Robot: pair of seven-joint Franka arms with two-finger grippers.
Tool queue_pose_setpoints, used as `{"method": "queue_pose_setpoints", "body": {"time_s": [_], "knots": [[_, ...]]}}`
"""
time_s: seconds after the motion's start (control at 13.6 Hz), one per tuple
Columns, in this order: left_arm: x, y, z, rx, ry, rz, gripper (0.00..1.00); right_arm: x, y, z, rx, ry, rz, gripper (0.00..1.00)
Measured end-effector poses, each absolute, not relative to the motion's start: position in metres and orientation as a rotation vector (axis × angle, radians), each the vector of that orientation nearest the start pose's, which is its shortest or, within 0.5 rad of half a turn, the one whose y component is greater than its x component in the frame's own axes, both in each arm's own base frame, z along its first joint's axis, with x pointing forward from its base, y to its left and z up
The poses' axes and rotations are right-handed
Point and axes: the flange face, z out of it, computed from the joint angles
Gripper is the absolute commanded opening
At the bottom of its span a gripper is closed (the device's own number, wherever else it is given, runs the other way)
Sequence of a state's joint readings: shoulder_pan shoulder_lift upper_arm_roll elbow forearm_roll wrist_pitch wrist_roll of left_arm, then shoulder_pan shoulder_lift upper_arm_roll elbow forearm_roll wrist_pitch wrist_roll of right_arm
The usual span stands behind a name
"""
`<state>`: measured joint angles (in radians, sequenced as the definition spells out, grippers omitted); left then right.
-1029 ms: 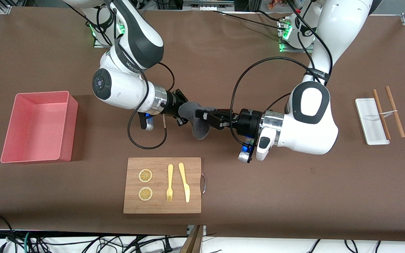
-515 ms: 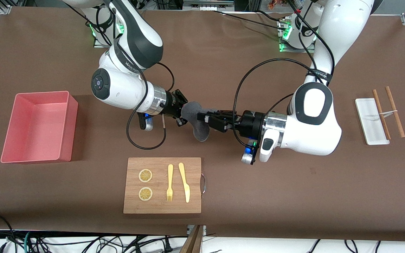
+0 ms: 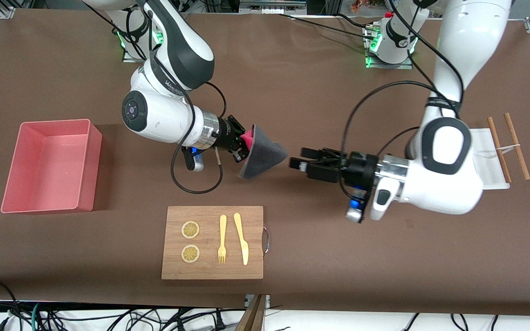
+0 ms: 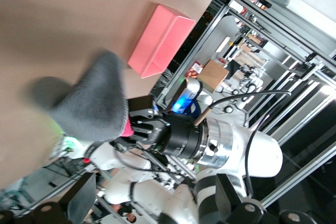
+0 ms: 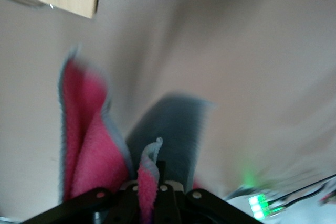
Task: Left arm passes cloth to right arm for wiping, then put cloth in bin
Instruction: 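Grasp the cloth with the right gripper while the left gripper releases, then lower the cloth with the right gripper while the left gripper withdraws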
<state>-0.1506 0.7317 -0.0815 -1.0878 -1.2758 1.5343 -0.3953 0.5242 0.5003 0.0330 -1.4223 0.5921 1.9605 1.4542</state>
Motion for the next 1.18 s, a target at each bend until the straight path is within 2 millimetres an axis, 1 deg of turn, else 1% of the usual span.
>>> {"method": "queue_pose_setpoints", "body": {"time_s": [0.29,0.37,0.44,0.51,0.66,0.81,0.96,1.1,1.18], "knots": [[0.704,-0.181,0.440,1.950,0.207,-0.658,1.00,0.574,0.393,0.407,-2.638,1.124,0.571,0.00],[0.704,-0.164,0.437,1.967,0.179,-0.651,1.00,0.573,0.390,0.398,-2.711,1.037,0.561,0.00],[0.704,-0.150,0.435,1.987,0.162,-0.645,1.00,0.572,0.387,0.384,-2.776,0.971,0.553,0.00],[0.704,-0.139,0.432,2.010,0.153,-0.642,1.00,0.572,0.387,0.366,-2.831,0.923,0.549,0.00],[0.701,-0.131,0.430,2.081,0.127,-0.639,1.00,0.570,0.391,0.332,-2.920,0.864,0.545,0.00],[0.695,-0.120,0.431,2.223,-0.006,-0.597,1.00,0.568,0.396,0.306,-2.951,0.848,0.548,0.00],[0.686,-0.099,0.442,2.354,-0.149,-0.566,1.00,0.562,0.405,0.290,-2.970,0.829,0.565,0.00],[0.673,-0.081,0.468,2.457,-0.216,-0.572,1.00,0.553,0.416,0.275,-2.995,0.806,0.586,0.00],[0.665,-0.076,0.483,2.519,-0.239,-0.574,1.00,0.550,0.419,0.268,-3.003,0.800,0.596,0.00]]}}
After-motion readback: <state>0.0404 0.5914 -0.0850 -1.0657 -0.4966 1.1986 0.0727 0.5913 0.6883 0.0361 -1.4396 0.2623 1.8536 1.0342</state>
